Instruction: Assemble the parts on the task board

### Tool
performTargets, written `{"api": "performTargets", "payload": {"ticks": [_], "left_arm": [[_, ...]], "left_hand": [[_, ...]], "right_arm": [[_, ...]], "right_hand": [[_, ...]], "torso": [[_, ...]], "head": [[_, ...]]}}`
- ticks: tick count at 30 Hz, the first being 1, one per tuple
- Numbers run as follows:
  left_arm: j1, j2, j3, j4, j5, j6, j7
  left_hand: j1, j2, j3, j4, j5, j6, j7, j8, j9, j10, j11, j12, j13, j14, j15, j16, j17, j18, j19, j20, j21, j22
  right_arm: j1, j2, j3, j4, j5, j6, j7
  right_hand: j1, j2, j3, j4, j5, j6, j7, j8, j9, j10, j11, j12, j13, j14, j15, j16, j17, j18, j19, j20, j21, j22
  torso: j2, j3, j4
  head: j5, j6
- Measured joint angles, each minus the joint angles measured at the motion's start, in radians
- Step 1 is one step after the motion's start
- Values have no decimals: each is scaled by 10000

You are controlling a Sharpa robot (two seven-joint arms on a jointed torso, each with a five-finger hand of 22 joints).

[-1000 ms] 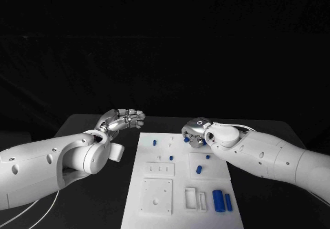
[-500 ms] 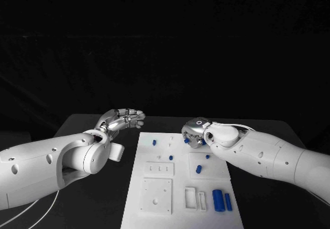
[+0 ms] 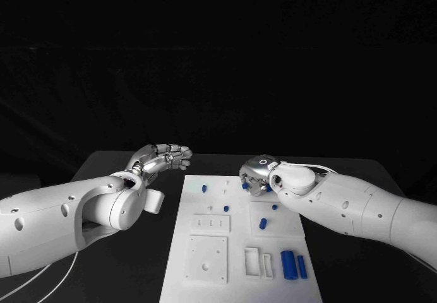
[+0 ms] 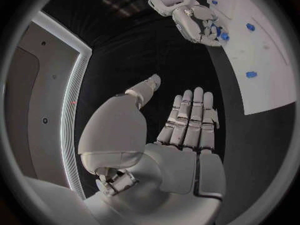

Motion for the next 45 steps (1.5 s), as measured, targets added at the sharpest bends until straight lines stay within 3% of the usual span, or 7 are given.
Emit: {"api": "performTargets", "payload": {"ticks": [11,18,27,33,45], "left_arm": [[0,-11,0,-29,-3,4,-12],[0,-14,0,-22,-5,4,-15],[2,26,1,-22,-6,5,-20],[2,45,2,-30,-7,6,-21],[2,92,2,-26,-9,6,-25]], "left_hand": [[0,0,26,-26,0,0,0,0,0,0,0,0,1,0,0,-1,-1,-2,-35,35,-34,8],[0,0,26,-25,0,0,0,0,1,0,0,0,1,0,0,-1,-1,-4,-35,35,-34,8],[0,0,52,-52,0,0,0,0,1,0,0,0,1,0,0,-1,-1,-11,-35,35,-34,7],[-36,35,54,-54,0,0,0,0,1,0,0,0,1,-1,1,-20,-1,-18,-35,35,-34,6],[-42,41,79,-79,0,0,0,0,-8,0,0,0,2,-74,2,-45,-1,-77,-36,35,-35,15]], "right_arm": [[-2,-64,1,257,967,-1195,-158],[-2,151,3,228,1680,-1635,-286],[-5,749,4,-63,2297,-1673,-379],[-93,980,4,-222,2719,-1693,-380],[-180,1342,6,-669,2897,-1687,-370]], "right_hand": [[3,-4,277,276,-1,48,-21,-41,2,37,-34,268,63,-11,-12,139,157,-1,105,-103,136,0],[3,-5,295,294,-1,48,-20,-65,2,36,-35,266,73,-39,-40,179,184,-1,105,-103,192,0],[-28,27,323,322,-1,48,-20,-97,-11,1,-70,303,83,-39,-39,179,220,-3,49,-157,191,0],[-103,102,267,266,-1,-84,111,-176,-29,-74,5,408,97,-76,-3,179,262,-13,24,-178,245,0],[-103,101,217,205,-1,-110,137,-181,-40,-144,5,408,96,-76,-3,179,286,-23,-6,-176,246,0]], "torso": [[0,0,10],[2,-4,10],[8,-12,15],[11,-12,37],[14,-12,37]], "head": [[14,39],[36,46],[31,78],[35,81],[176,35]]}}
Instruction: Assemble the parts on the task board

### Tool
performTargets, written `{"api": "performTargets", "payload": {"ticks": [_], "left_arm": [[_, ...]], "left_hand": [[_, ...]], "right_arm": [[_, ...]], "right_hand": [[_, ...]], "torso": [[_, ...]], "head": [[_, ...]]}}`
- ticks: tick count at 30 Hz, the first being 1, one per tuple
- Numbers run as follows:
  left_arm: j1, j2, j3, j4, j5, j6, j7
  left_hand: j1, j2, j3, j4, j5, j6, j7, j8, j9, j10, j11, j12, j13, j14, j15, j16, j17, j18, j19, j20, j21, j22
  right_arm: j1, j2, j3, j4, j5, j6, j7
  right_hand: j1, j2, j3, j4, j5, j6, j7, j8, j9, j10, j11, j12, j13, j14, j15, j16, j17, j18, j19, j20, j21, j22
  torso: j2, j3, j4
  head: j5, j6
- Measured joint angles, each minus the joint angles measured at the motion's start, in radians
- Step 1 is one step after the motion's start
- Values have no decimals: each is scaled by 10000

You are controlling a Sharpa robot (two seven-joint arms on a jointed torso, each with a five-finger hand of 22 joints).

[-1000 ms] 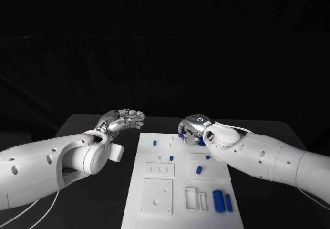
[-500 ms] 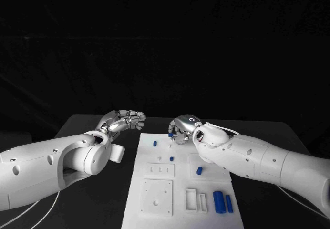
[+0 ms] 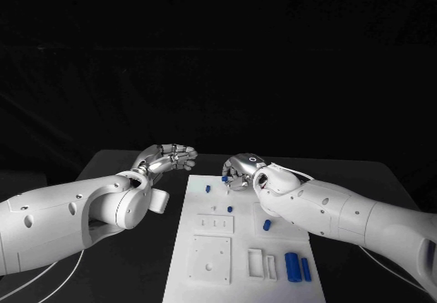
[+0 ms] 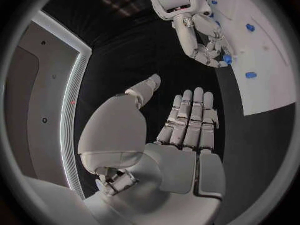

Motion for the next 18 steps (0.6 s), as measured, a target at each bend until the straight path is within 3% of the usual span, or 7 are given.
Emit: {"api": "performTargets", "payload": {"ticks": [18], "left_arm": [[0,34,0,4,-85,0,-8]], "left_hand": [[1,-1,-6,-50,0,0,0,0,1,0,0,0,0,0,0,3,0,-7,0,0,-35,-2]], "right_arm": [[-117,157,-1,-344,-207,232,-48]], "right_hand": [[1,-1,-4,-51,0,-1,1,-2,-29,2,0,40,-2,-8,11,0,18,-2,-3,4,39,0]], "torso": [[3,0,1]], "head": [[22,-9]]}}
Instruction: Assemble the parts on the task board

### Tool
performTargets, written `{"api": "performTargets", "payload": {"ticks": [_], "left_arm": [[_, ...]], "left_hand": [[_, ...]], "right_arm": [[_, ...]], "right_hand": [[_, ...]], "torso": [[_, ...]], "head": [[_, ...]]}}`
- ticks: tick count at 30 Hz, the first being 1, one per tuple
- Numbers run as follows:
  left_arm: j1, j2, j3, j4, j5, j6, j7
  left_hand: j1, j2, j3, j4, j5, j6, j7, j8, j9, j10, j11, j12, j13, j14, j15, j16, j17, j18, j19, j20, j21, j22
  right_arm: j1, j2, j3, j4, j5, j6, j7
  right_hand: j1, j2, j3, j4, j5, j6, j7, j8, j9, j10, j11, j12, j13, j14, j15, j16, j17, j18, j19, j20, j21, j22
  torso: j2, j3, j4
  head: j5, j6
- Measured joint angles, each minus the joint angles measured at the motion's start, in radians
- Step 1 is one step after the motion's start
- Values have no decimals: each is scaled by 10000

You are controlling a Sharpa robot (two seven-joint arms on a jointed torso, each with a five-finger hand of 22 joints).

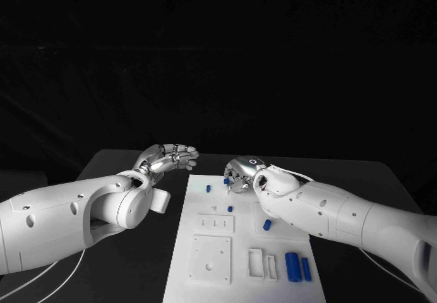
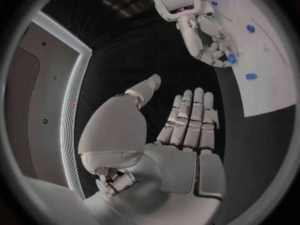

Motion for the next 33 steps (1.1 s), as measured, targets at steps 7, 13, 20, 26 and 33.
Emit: {"api": "performTargets", "payload": {"ticks": [7,13,20,26,33], "left_arm": [[0,5,0,0,-8,0,-2],[0,1,0,11,-12,0,-3],[8,-1,0,17,-15,1,-4],[13,-8,1,17,-17,2,-6],[15,-11,1,17,-19,2,-8]], "left_hand": [[0,0,0,0,0,0,0,0,0,0,0,0,0,0,0,0,0,-6,0,0,0,-1],[0,0,0,0,0,0,0,0,1,0,0,0,0,0,0,1,0,-10,0,0,0,-2],[0,0,0,1,0,0,0,0,1,0,0,0,0,0,0,-37,0,-17,0,0,0,0],[0,0,0,1,0,0,0,0,1,0,0,0,0,0,0,-37,0,-24,0,0,0,6],[-28,28,-1,1,0,0,0,0,-8,0,0,0,1,1,0,-37,0,-66,0,0,0,5]], "right_arm": [[-33,69,0,-99,-21,89,-31],[-48,101,0,-202,-30,126,-52],[-48,112,2,-252,-36,132,-76],[-48,104,2,-259,-40,129,-108],[-47,63,3,-271,-44,123,-157]], "right_hand": [[-32,32,-28,-28,0,-36,36,-40,0,-38,38,0,0,-21,21,0,10,-2,-69,-6,0,0],[-41,41,-26,-83,0,-37,37,-51,-1,-61,15,0,-7,-22,21,0,17,-5,-71,-4,0,0],[-41,42,-26,-83,0,-37,37,-51,-1,-73,0,0,-12,-21,22,0,20,-6,-72,-2,-1,0],[-41,41,-27,-83,0,-37,36,-53,-1,-73,0,0,-12,-21,22,0,19,-7,-73,0,-1,0],[-41,41,-27,-83,0,-36,36,-56,-2,-73,1,-1,-22,-21,22,0,27,-7,-86,15,-2,0]], "torso": [[1,1,11],[1,0,5],[-2,-3,-7],[-8,0,-11],[-8,10,-18]], "head": [[1,15],[21,14],[23,26],[22,15],[22,8]]}}
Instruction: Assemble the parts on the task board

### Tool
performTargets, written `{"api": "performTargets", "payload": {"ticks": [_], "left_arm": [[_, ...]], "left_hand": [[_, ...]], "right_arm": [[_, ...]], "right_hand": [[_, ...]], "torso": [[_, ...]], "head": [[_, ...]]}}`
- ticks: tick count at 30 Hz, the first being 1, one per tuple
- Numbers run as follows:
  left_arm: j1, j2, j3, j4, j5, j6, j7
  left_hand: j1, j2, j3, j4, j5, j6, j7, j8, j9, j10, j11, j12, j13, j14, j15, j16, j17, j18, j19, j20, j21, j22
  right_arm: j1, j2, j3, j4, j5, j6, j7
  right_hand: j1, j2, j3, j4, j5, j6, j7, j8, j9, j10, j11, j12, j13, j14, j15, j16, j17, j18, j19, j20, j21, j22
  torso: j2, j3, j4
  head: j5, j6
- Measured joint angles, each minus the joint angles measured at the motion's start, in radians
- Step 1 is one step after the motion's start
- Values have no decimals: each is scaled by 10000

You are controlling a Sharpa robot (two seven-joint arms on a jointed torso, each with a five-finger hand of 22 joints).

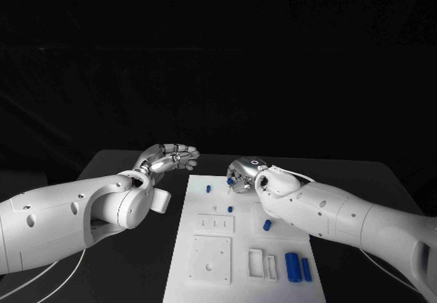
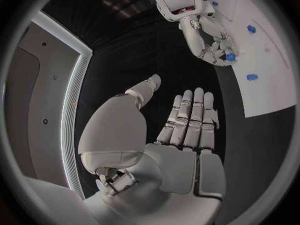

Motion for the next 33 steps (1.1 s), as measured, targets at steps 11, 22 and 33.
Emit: {"api": "performTargets", "payload": {"ticks": [11,22,33], "left_arm": [[3,-1,0,-5,-2,4,-5],[7,-8,0,-1,-3,4,-8],[15,27,0,-33,-7,5,-11]], "left_hand": [[-41,-19,24,-24,0,0,0,0,0,0,0,0,0,0,0,0,0,-1,0,0,0,-2],[-52,-30,24,-24,0,0,0,0,1,0,0,0,0,0,0,0,0,-3,0,0,0,7],[-51,-30,24,-24,0,0,0,0,1,0,0,0,0,0,0,0,0,-4,0,0,0,5]], "right_arm": [[-1,-16,-2,-27,-5,7,-78],[0,-3,-2,-6,-8,30,-92],[3,52,1,-13,-9,75,-113]], "right_hand": [[0,0,0,0,0,1,-1,-1,-9,-34,35,0,-8,-68,-1,0,-1,0,-19,20,-2,0],[1,0,-28,-27,0,2,-3,-1,-13,-33,35,0,-21,-68,-1,0,9,0,-21,23,-3,0],[1,0,-28,-27,0,-37,33,-2,-18,-33,35,39,-32,-68,0,0,17,0,-44,31,26,0]], "torso": [[0,6,-3],[0,-3,6],[1,-10,12]], "head": [[-10,-6],[-21,-4],[-29,-12]]}}
